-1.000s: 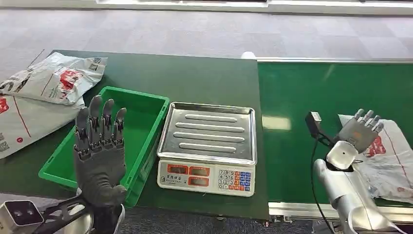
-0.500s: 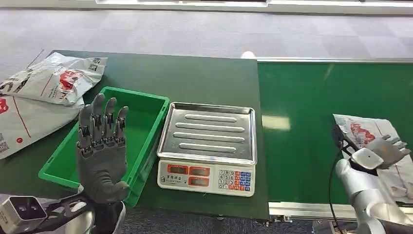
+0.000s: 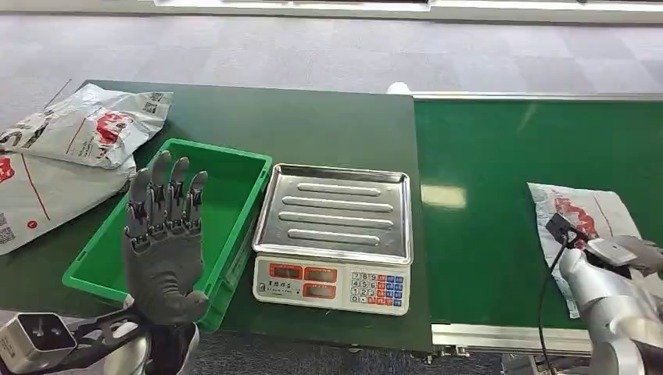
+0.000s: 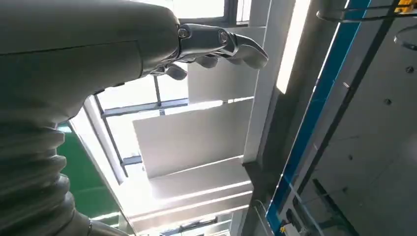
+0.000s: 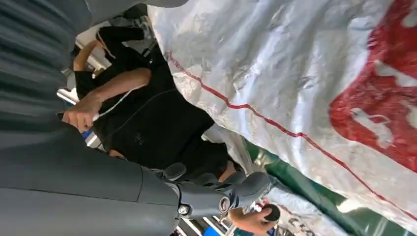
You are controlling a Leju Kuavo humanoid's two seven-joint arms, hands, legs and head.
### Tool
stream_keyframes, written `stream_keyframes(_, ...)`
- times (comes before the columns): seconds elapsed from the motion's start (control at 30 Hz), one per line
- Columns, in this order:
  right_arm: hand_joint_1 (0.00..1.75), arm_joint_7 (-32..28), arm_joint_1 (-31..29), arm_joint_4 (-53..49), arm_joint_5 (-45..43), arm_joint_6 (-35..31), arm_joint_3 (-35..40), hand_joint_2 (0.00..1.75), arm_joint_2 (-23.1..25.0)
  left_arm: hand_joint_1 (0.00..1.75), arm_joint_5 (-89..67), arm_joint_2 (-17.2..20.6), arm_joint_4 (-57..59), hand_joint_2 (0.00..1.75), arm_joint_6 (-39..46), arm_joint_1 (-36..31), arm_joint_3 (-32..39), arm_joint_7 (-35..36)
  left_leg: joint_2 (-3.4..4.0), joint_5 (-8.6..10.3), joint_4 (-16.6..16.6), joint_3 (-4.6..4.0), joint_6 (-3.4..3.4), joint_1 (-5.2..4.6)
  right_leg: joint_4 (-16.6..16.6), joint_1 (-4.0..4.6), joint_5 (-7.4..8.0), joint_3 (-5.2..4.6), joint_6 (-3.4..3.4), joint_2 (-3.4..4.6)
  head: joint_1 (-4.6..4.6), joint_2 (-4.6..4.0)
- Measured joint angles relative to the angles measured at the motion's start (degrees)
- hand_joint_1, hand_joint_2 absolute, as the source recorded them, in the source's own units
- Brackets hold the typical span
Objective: Moved the parcel from conveyor to table for the left to box.
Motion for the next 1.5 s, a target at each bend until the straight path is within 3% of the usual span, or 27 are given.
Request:
stream_keyframes(0.2,0.0,-1.45,-1.02,1.16,-0.64,7.88,-1.93,1.75,0.04,0.0,-1.22,-1.53,0.48,1.75,-1.31,-0.89,1.31,0.0,-0.01,0.03,0.0,0.01,0.05,0.0,0.0,0.01,0.0,0.02,0.01,-0.1,0.0,0.0)
stream_keyframes(0.6,0.0,-11.39,-0.42,2.17,-1.25,11.02,-6.16,1.75,0.04,0.0,-1.5,-1.77,1.07,1.75,-2.41,-1.09,2.04,0.0,0.01,0.02,0.0,-0.02,0.06,0.0,0.0,0.0,0.0,0.02,0.01,-0.04,0.0,0.0)
stream_keyframes(0.73,0.0,-10.12,-0.51,2.17,-0.46,11.81,-6.65,1.75,1.6,0.0,-2.49,-1.95,1.71,1.75,-2.21,-1.17,2.06,0.0,0.05,0.02,0.0,0.04,0.06,0.0,0.0,0.02,0.01,0.01,0.01,0.05,0.0,0.0)
stream_keyframes(0.77,0.42,-9.95,-0.51,2.17,-0.39,11.86,-6.69,1.75,1.92,0.0,-2.54,-1.97,1.84,1.75,-2.21,-1.18,2.06,0.0,0.06,0.02,0.0,0.04,0.07,0.0,0.0,0.01,0.01,0.01,0.01,0.03,0.0,0.0)
stream_keyframes(0.8,1.75,-9.88,-0.52,2.17,-0.33,11.86,-6.71,1.75,2.14,0.0,-2.58,-1.97,1.95,1.75,-2.21,-1.19,2.06,0.0,0.05,0.03,0.0,0.04,0.07,0.0,0.0,0.02,0.01,0.02,0.01,0.0,0.0,0.0)
stream_keyframes(1.17,1.75,-11.89,0.89,0.7,0.13,6.11,-7.04,1.75,3.65,0.0,-1.66,-1.9,1.77,1.75,-0.7,-1.12,2.08,0.0,0.04,0.02,0.0,0.02,0.07,0.0,0.0,0.01,0.01,0.04,0.02,-0.02,0.02,0.0)
stream_keyframes(1.5,1.75,-7.73,0.94,-0.09,0.15,-0.28,-6.43,1.75,3.8,0.0,-1.73,-1.9,1.44,1.75,-0.96,-1.07,2.23,0.0,-0.01,0.03,0.0,-0.02,0.07,0.0,0.0,0.02,0.01,0.05,0.02,-0.12,0.0,0.0)
